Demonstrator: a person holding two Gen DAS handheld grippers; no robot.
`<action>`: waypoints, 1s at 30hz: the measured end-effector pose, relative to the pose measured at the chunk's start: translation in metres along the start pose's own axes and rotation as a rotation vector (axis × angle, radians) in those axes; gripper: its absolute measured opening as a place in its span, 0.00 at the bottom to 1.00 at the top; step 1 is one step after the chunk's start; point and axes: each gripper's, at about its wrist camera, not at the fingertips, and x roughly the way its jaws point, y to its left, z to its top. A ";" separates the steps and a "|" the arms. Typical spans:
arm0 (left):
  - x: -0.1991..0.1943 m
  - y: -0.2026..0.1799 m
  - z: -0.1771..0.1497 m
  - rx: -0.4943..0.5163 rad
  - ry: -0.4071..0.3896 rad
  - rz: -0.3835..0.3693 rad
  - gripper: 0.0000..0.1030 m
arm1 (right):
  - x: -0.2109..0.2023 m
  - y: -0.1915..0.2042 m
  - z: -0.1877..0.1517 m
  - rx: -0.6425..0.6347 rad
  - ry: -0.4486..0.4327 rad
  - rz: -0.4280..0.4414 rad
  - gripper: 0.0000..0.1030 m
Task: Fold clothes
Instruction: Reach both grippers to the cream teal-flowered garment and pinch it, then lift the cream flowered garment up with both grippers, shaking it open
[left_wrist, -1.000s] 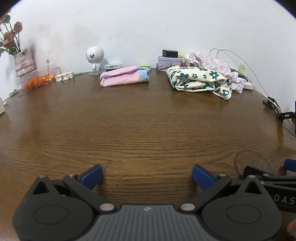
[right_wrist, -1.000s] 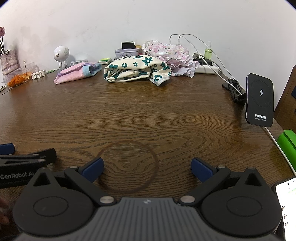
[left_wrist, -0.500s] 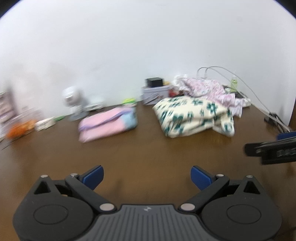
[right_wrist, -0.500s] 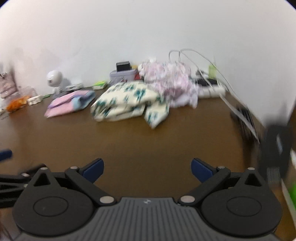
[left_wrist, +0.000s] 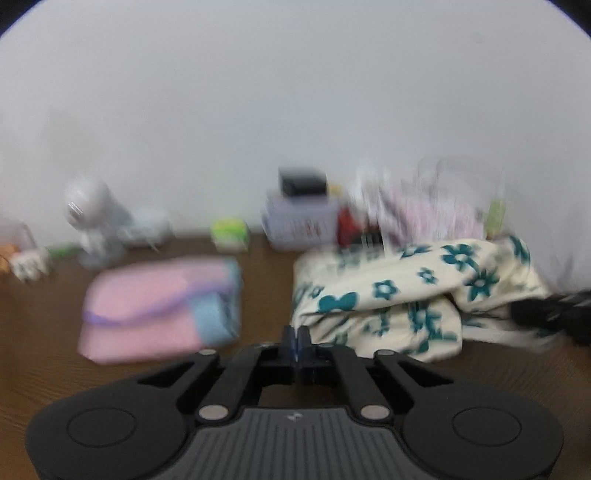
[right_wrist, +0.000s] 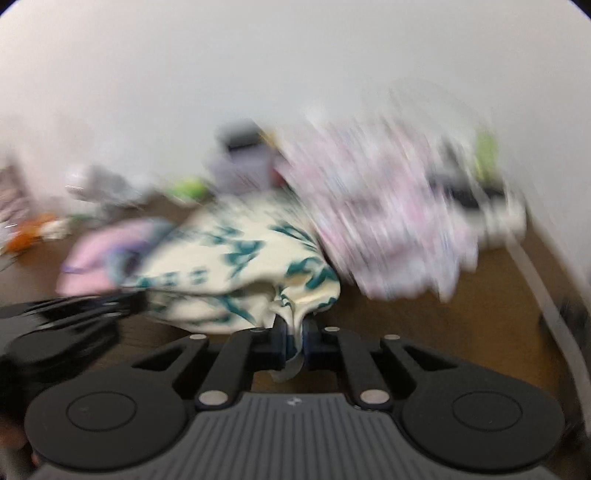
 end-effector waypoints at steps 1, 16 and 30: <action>-0.027 0.007 0.012 -0.002 -0.070 0.005 0.00 | -0.026 0.007 0.009 -0.037 -0.045 0.031 0.06; -0.355 -0.023 -0.036 0.046 -0.403 -0.401 0.77 | -0.376 0.112 0.070 -0.319 -0.555 0.176 0.06; -0.406 -0.058 -0.101 0.048 -0.401 -0.448 0.07 | -0.530 0.148 0.086 -0.318 -0.782 0.194 0.06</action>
